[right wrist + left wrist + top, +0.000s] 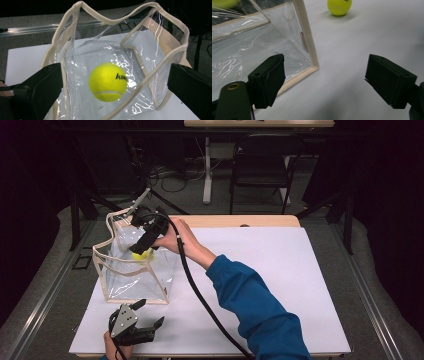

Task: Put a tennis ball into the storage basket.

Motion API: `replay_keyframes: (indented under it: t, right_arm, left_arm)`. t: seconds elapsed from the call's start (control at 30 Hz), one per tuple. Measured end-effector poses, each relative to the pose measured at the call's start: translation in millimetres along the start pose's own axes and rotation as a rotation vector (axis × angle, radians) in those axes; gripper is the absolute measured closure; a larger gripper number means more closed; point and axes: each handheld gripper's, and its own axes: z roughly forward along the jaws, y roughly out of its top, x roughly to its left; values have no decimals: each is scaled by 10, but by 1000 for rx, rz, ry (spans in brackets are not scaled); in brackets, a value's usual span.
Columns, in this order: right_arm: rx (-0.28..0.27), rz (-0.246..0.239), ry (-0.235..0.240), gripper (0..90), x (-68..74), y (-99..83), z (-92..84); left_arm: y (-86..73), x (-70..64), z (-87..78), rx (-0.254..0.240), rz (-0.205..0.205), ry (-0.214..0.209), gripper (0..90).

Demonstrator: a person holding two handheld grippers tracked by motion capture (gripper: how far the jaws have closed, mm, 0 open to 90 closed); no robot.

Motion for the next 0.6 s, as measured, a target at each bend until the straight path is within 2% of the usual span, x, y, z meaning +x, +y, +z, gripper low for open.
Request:
replay_keyframes:
  t: [0.2,0.5,0.6]
  right_arm:
    - [-23,13,4,0,-36,-96,-140]
    - [-25,38,-10,0,-98,-356,-288]
    - [-23,51,-13,0,-124,-491,-347]
  left_arm:
    - [0,-1,1,1,0,2,161]
    - [0,-3,6,2,3,1,161]
    - [-1,-1,9,2,3,-1,161]
